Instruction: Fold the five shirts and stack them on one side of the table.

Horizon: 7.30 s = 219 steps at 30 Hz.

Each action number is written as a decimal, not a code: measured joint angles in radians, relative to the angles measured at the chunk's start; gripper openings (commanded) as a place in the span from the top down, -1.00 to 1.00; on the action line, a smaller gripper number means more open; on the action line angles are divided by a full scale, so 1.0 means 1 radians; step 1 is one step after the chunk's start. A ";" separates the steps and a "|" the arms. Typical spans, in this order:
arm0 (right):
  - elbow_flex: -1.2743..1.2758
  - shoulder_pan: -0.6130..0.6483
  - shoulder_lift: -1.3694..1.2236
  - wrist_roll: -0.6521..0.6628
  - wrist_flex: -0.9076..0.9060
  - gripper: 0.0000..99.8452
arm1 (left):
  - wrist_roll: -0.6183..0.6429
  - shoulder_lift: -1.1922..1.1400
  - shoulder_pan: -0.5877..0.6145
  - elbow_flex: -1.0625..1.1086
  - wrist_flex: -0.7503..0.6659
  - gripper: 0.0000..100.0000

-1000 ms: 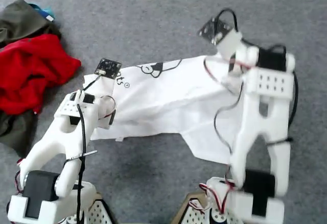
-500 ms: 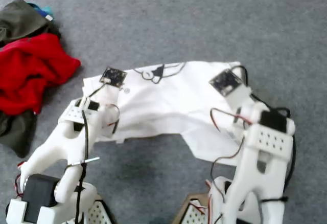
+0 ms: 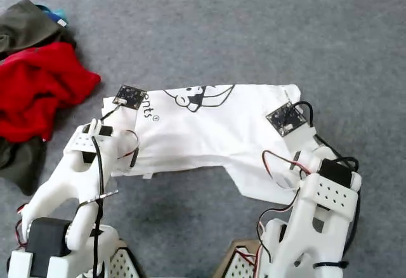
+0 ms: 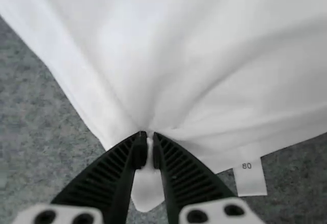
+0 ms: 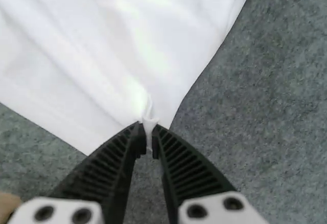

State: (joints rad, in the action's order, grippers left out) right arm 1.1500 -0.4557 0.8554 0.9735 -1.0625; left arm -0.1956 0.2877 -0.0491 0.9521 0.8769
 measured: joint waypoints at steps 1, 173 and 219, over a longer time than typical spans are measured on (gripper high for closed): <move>0.000 0.000 0.000 0.000 0.005 0.97 | 0.000 0.000 -0.008 0.000 -0.002 0.94; 0.023 0.236 0.031 -0.089 -0.003 0.97 | 0.161 -0.347 0.129 -0.321 -0.198 0.94; -0.275 0.235 -0.244 -0.166 0.051 0.97 | 0.161 -0.347 0.129 -0.321 -0.198 0.94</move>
State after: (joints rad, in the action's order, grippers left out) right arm 0.8753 -0.2209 0.6114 0.8078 -1.0119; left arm -0.0345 -0.0591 0.0798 0.6314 0.6790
